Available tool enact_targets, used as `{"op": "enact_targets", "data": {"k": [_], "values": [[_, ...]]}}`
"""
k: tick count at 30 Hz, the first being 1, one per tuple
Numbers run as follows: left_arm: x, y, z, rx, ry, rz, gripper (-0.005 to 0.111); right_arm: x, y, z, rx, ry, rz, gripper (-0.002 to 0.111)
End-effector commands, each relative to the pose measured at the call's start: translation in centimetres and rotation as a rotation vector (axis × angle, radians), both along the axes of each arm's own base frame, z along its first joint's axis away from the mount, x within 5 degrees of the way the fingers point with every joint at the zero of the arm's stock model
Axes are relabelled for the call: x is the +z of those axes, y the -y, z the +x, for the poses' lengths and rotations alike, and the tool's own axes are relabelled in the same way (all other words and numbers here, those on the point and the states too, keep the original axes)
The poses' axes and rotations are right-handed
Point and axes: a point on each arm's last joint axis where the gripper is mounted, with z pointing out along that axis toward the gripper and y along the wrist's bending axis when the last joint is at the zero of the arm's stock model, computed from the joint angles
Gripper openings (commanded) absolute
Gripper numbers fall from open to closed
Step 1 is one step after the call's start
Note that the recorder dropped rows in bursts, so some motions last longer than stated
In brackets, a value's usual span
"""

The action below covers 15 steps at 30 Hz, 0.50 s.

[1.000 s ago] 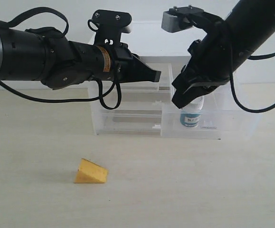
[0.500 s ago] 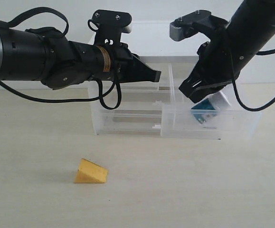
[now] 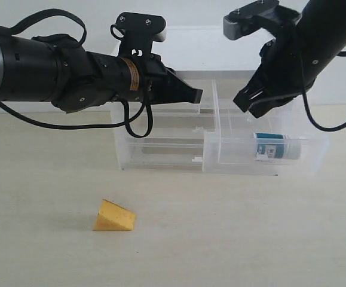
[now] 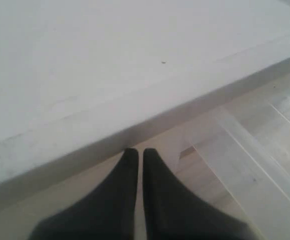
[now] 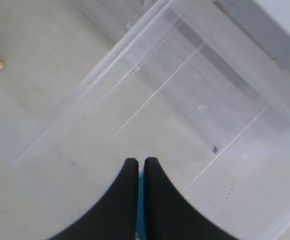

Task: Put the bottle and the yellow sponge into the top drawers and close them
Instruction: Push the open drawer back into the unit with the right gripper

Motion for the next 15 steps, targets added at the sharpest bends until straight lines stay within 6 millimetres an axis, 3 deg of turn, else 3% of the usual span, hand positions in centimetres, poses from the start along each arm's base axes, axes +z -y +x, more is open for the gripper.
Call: {"op": "enact_targets", "data": {"k": [1, 6, 12, 15], "values": [[0.1, -0.6, 0.5, 0.026, -0.003, 0.008, 0.004, 2.2, 0.8, -2.5, 0.013, -0.05, -0.009, 0.0], [0.1, -0.6, 0.5, 0.026, -0.003, 0.008, 0.004, 2.1, 1.1, -3.9, 0.044, -0.158, -0.039, 0.0], [0.0, -0.6, 0.5, 0.032, -0.009, 0.015, 0.004, -1.2, 1.5, -4.7, 0.069, -0.258, -0.095, 0.0], [0.0, -0.6, 0.5, 0.032, -0.009, 0.015, 0.004, -1.8, 1.6, -4.9, 0.079, -0.278, -0.106, 0.0]]}}
